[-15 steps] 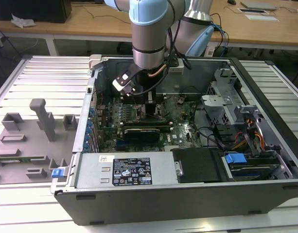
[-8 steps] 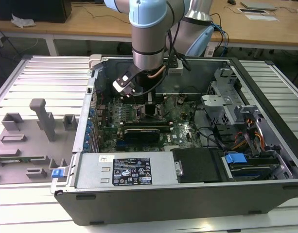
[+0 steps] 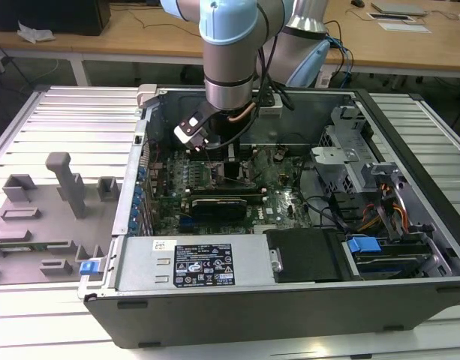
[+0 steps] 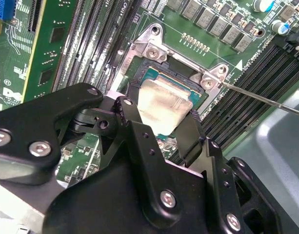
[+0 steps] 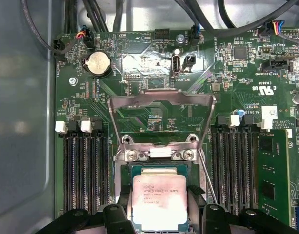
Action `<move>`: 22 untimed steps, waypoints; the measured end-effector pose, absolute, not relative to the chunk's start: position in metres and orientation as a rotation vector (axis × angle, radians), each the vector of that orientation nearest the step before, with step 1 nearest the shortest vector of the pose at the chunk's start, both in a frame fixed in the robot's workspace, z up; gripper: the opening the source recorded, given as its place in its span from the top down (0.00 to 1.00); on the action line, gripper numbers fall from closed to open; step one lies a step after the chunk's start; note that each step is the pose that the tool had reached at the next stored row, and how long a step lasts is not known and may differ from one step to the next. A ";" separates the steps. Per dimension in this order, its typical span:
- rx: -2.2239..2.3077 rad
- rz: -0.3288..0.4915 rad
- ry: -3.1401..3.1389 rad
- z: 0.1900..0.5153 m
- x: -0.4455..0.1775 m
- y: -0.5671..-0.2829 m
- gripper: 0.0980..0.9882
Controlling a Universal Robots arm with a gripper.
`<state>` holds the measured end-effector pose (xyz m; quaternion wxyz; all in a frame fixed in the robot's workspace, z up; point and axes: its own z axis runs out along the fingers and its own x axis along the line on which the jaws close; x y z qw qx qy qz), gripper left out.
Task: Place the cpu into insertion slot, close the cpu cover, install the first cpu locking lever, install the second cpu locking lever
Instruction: 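Place the cpu into insertion slot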
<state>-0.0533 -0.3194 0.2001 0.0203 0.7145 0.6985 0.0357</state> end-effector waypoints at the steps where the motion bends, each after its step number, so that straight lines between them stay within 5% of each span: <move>1: 2.216 0.111 2.166 0.200 -0.053 -0.319 0.49; 2: 2.216 0.111 2.166 0.200 -0.053 -0.319 0.42; 13: 2.216 0.111 2.166 0.207 -0.053 -0.319 0.42; 16: 2.216 0.111 2.166 0.207 -0.053 -0.319 0.72; 20: 2.216 0.111 2.166 0.208 -0.053 -0.319 0.99; 22: 2.216 0.111 2.166 0.208 -0.053 -0.319 0.99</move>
